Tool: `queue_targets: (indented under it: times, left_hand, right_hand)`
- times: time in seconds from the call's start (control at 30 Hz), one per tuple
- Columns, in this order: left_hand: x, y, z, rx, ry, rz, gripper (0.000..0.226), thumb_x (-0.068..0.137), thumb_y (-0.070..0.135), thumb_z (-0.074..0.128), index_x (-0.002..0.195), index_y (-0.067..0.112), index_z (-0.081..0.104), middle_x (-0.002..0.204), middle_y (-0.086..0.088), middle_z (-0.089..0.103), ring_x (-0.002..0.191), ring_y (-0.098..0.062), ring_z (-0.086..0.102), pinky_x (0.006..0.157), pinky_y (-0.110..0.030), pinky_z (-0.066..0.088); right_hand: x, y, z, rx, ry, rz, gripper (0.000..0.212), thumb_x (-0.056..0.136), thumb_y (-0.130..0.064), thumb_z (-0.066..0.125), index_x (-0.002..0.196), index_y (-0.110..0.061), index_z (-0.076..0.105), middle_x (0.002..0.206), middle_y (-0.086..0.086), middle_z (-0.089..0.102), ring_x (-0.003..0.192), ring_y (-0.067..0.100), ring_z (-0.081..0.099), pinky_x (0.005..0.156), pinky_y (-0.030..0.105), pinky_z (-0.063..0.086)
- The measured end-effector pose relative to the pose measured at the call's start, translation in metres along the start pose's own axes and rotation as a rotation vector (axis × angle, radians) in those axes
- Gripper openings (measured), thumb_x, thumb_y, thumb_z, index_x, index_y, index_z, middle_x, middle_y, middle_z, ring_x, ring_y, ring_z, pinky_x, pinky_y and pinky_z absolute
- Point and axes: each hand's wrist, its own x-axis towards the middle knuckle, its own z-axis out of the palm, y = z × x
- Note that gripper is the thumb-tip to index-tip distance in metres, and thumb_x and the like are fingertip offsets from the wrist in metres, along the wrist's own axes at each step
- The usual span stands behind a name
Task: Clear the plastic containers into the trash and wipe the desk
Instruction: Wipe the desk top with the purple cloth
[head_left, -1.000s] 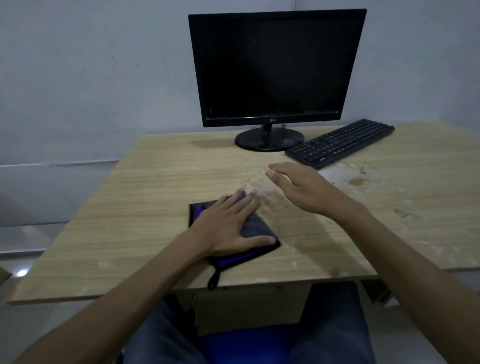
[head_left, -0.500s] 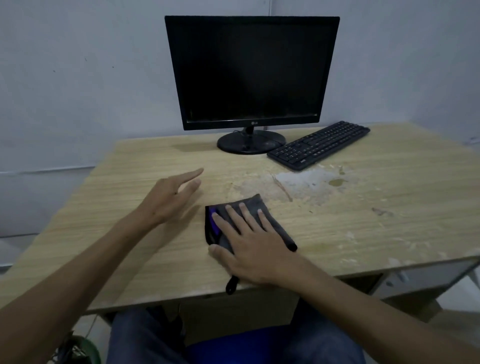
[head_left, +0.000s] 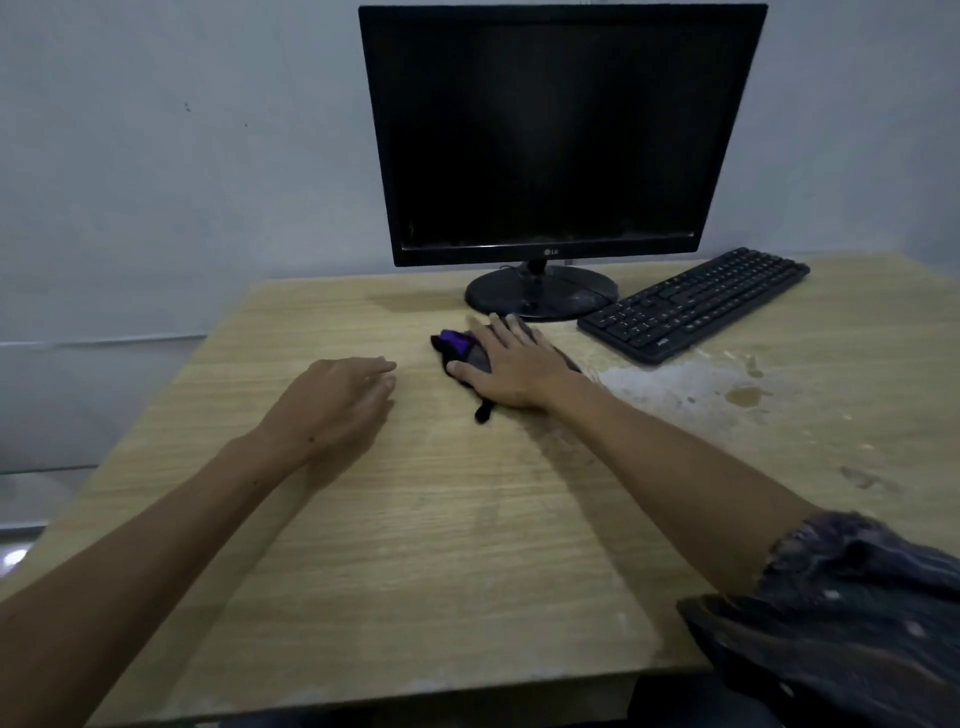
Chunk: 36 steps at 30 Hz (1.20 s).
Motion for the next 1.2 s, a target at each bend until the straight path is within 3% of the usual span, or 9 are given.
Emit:
queue_targets:
  times: [0.07, 0.23, 0.43, 0.53, 0.7, 0.8, 0.93, 1.07, 1.2]
  left_hand:
    - [0.004, -0.008, -0.002, -0.006, 0.027, 0.001, 0.035, 0.103, 0.034, 0.056, 0.134, 0.020, 0.068, 0.135, -0.004, 0.068, 0.128, -0.025, 0.061, 0.102, -0.035, 0.045]
    - [0.016, -0.012, 0.000, -0.008, 0.044, 0.008, 0.032, 0.103, 0.032, 0.057, 0.130, 0.019, 0.070, 0.130, -0.007, 0.071, 0.124, -0.028, 0.064, 0.102, -0.038, 0.046]
    - [0.025, 0.001, 0.010, -0.058, 0.017, 0.050, 0.034, 0.104, 0.032, 0.055, 0.132, 0.018, 0.068, 0.133, -0.005, 0.070, 0.125, -0.025, 0.062, 0.103, -0.034, 0.044]
    - [0.026, 0.004, 0.012, -0.074, -0.002, 0.050, 0.040, 0.106, 0.035, 0.050, 0.140, 0.018, 0.061, 0.139, -0.006, 0.065, 0.128, -0.025, 0.059, 0.107, -0.039, 0.044]
    - [0.028, 0.000, 0.024, -0.054, -0.088, -0.003, 0.052, 0.107, 0.040, 0.044, 0.154, 0.018, 0.042, 0.155, -0.006, 0.049, 0.140, -0.023, 0.047, 0.116, -0.041, 0.037]
    - [0.028, 0.000, 0.029, -0.046, -0.074, 0.012, 0.048, 0.108, 0.035, 0.043, 0.152, 0.016, 0.045, 0.156, -0.006, 0.048, 0.142, -0.023, 0.044, 0.115, -0.035, 0.033]
    - [0.028, -0.003, 0.031, -0.065, -0.043, 0.019, 0.043, 0.109, 0.027, 0.040, 0.150, 0.015, 0.048, 0.154, -0.007, 0.050, 0.143, -0.023, 0.044, 0.116, -0.033, 0.030]
    - [0.029, -0.004, 0.032, -0.083, -0.023, 0.024, 0.040, 0.108, 0.023, 0.043, 0.145, 0.013, 0.054, 0.152, -0.008, 0.054, 0.142, -0.024, 0.046, 0.117, -0.033, 0.030]
    - [0.029, -0.004, 0.029, -0.112, -0.051, 0.013, 0.043, 0.107, 0.034, 0.045, 0.145, 0.016, 0.054, 0.153, -0.006, 0.052, 0.141, -0.024, 0.047, 0.116, -0.040, 0.035]
  right_hand:
    - [0.004, 0.000, -0.001, 0.004, -0.009, -0.016, 0.087, 0.096, -0.079, 0.022, 0.164, -0.029, 0.003, 0.173, 0.002, 0.000, 0.159, 0.023, -0.005, 0.127, 0.046, 0.001]
    - [-0.049, -0.005, -0.001, 0.026, -0.012, -0.213, 0.072, 0.101, -0.071, 0.027, 0.163, -0.038, 0.010, 0.172, -0.003, 0.011, 0.158, 0.019, 0.005, 0.128, 0.044, 0.005]
    - [-0.182, -0.020, -0.006, 0.065, -0.182, -0.465, 0.063, 0.101, -0.071, 0.026, 0.157, -0.057, 0.002, 0.170, -0.018, -0.006, 0.155, 0.002, -0.015, 0.123, 0.031, -0.011]
    - [-0.201, -0.022, -0.007, 0.119, -0.261, -0.430, 0.054, 0.103, -0.067, 0.020, 0.154, -0.063, 0.002, 0.168, -0.024, -0.011, 0.151, -0.003, -0.023, 0.122, 0.027, -0.016]
    - [-0.117, -0.027, 0.004, -0.002, -0.037, -0.358, 0.061, 0.102, -0.068, 0.016, 0.160, -0.048, 0.010, 0.172, -0.011, 0.002, 0.158, 0.011, -0.006, 0.125, 0.047, -0.003]
    - [-0.033, -0.012, -0.004, 0.009, -0.013, -0.213, 0.063, 0.104, -0.066, 0.018, 0.161, -0.041, 0.016, 0.172, -0.007, 0.010, 0.158, 0.016, 0.004, 0.126, 0.054, 0.003]
    - [0.015, -0.001, 0.000, 0.011, -0.018, -0.103, 0.070, 0.102, -0.070, 0.016, 0.163, -0.036, 0.010, 0.172, -0.005, 0.006, 0.159, 0.019, 0.001, 0.126, 0.050, 0.002]
    - [-0.023, -0.004, 0.000, 0.014, -0.011, -0.209, 0.071, 0.099, -0.073, 0.022, 0.162, -0.041, 0.013, 0.172, -0.005, 0.011, 0.159, 0.019, 0.005, 0.127, 0.048, 0.007]
    - [-0.109, -0.016, 0.004, 0.015, -0.024, -0.339, 0.064, 0.102, -0.070, 0.025, 0.161, -0.046, 0.013, 0.171, -0.009, 0.010, 0.158, 0.013, 0.003, 0.127, 0.044, 0.003]
